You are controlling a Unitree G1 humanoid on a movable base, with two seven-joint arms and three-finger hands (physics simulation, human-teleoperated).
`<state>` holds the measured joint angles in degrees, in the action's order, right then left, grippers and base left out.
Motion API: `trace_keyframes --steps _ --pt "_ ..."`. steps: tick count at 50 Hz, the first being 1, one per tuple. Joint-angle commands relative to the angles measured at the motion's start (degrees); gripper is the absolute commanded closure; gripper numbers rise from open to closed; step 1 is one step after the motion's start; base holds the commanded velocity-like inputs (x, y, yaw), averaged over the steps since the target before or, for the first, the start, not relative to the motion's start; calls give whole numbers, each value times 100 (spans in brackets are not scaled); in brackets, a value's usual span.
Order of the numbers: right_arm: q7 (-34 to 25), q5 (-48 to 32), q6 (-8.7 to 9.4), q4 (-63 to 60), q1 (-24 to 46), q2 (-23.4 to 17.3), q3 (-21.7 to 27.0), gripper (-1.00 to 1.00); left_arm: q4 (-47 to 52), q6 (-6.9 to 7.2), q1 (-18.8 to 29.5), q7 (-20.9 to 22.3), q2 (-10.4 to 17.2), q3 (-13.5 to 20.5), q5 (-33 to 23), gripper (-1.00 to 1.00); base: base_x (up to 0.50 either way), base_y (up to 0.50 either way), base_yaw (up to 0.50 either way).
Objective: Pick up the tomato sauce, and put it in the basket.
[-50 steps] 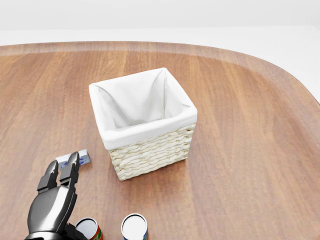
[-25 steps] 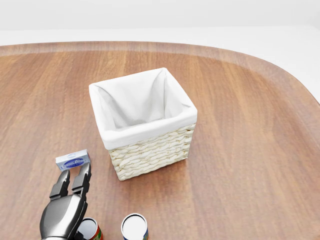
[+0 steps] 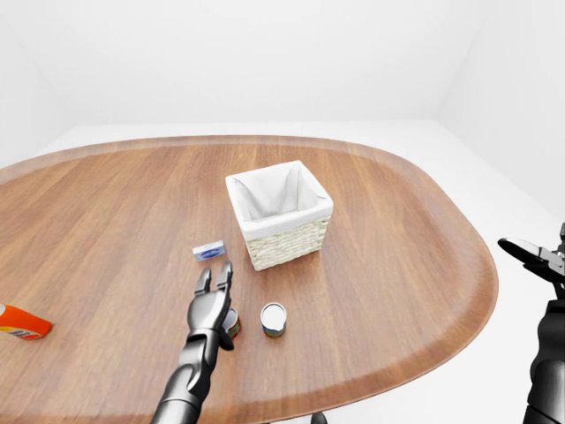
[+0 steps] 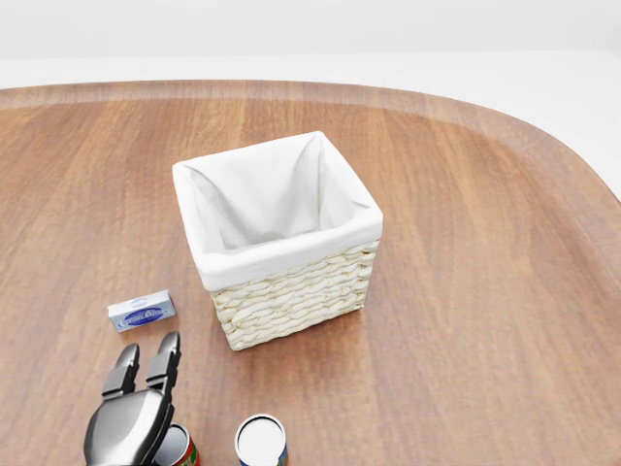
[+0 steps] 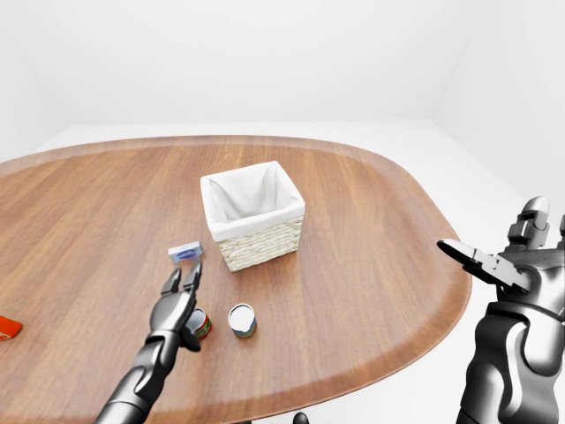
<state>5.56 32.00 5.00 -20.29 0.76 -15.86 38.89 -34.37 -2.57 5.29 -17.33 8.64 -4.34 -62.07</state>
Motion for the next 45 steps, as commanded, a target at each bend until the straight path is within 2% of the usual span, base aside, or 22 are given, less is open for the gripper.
trace_keyframes --steps 1,21,22,23,24,25,45 --pt "2 -11 0 -3 -3 8 -12 -100 -254 -36 48 -55 8 -61 -62 -100 0 0 0" --pt "-8 -13 0 29 11 -2 -21 -100 -358 -45 69 -63 13 -72 -78 -100 0 0 0" --pt "-5 -14 0 27 12 -1 -24 -100 -415 -63 94 -84 10 -72 -70 -48 0 0 0" --pt "-1 -13 0 20 10 0 -24 -100 -444 -73 101 -95 11 -77 -70 14 0 0 0" --pt "-4 -13 0 19 6 2 -22 -100 -473 -88 107 -112 13 -83 -73 95 0 0 0" --pt "-9 -12 0 34 12 -2 -20 -100 -485 -116 98 -88 16 -86 -57 100 0 0 0" --pt "-1 3 0 1 -5 9 -7 -100 -618 -135 141 -180 16 -109 -95 100 0 0 0"
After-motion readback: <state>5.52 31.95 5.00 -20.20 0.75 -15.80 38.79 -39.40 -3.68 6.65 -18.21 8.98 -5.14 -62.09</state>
